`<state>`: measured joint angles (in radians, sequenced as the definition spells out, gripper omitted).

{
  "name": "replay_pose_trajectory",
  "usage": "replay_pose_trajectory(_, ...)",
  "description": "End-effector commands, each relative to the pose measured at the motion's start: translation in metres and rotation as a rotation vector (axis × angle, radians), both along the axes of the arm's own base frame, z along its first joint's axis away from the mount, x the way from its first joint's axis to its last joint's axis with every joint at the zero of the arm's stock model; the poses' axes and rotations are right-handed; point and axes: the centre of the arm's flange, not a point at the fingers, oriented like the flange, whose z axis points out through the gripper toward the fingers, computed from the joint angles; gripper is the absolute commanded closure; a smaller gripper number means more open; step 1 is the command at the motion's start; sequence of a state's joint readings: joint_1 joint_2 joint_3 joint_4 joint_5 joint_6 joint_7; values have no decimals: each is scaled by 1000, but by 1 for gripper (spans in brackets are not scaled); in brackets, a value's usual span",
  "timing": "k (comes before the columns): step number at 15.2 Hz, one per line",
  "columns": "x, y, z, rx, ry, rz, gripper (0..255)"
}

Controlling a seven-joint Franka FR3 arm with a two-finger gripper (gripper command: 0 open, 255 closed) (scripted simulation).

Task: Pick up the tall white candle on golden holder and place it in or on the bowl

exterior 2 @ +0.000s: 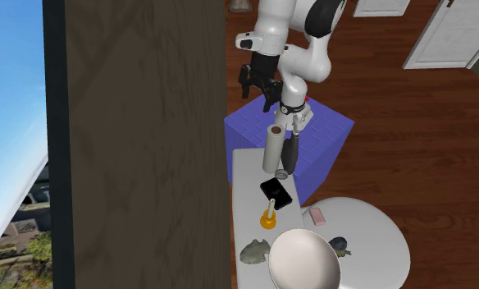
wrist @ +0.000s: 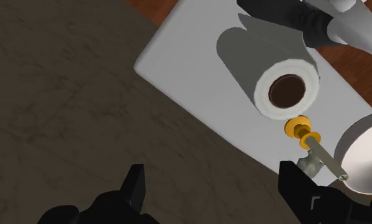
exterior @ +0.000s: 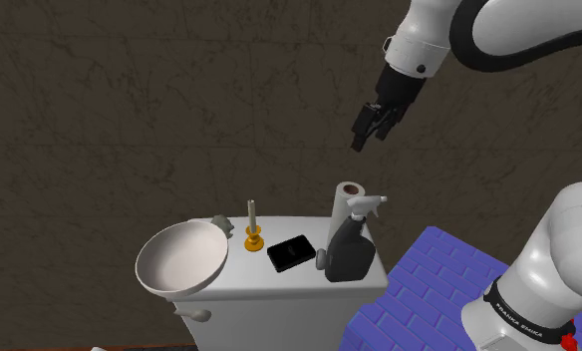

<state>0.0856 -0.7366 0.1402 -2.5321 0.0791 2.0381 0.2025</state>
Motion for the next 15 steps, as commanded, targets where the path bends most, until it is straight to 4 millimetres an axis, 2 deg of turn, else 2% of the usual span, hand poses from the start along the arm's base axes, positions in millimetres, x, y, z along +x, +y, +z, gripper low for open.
replay_pose_trajectory(1, 8, 18, -15, -1, -20, 3, 0)
replay_pose_trajectory(15, 66, 149, -129, -20, -137, 24, 0)
